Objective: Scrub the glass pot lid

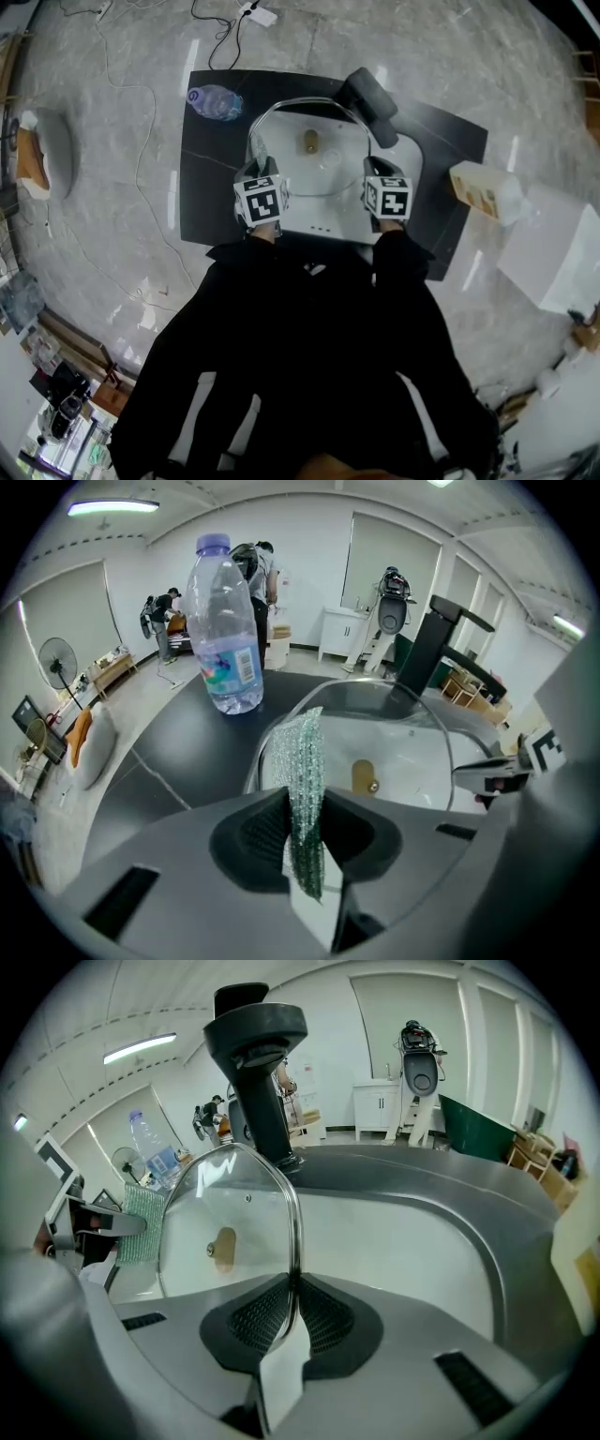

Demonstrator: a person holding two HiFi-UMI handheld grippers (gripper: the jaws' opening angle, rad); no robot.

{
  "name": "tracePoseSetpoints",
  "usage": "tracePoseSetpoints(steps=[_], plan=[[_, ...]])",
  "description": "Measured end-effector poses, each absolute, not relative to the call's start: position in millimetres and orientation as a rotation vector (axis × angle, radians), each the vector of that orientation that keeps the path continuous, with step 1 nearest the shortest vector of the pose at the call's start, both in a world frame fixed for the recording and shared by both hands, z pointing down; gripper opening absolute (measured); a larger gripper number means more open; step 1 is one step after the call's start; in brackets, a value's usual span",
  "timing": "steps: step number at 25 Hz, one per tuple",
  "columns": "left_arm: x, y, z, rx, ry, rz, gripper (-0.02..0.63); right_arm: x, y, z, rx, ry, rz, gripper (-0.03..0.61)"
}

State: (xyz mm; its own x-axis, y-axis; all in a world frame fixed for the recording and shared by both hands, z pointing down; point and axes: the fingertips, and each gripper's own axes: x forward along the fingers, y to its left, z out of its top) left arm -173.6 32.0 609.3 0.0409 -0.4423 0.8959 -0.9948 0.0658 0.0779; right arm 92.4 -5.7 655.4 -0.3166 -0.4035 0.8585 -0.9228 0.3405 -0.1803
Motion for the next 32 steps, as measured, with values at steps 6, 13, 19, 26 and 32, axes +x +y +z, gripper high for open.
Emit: tracePoseSetpoints(steps=[6,13,19,26,32], plan=[[-173.0,28.2,631.8,1.481,-1.499,0.842,0.074,94.8,-6.3,653.0,1.170,-1.865,0.890,0.037],[-174.7,18.7,644.8,1.458,-1.475,0.826,0.074,93.7,-5.1,654.7,1.172,-1.865,0.907,0.037],[-175.9,12.0,645.9,1.456,-1.463,0.839,0.074,94.4,-5.6,651.8,1.172,-1.867,0.903,0.037],[-168.0,5.7,650.6,1.477,-1.433,0.823,0.074,94.2,-3.0,650.6,1.174,-1.874,0.918,0.037],[-165.9,8.0,652.0,1.474,-1.425,0.871,0.074,94.2,-0.4,652.1,1.169,-1.878,0.921,0.037]])
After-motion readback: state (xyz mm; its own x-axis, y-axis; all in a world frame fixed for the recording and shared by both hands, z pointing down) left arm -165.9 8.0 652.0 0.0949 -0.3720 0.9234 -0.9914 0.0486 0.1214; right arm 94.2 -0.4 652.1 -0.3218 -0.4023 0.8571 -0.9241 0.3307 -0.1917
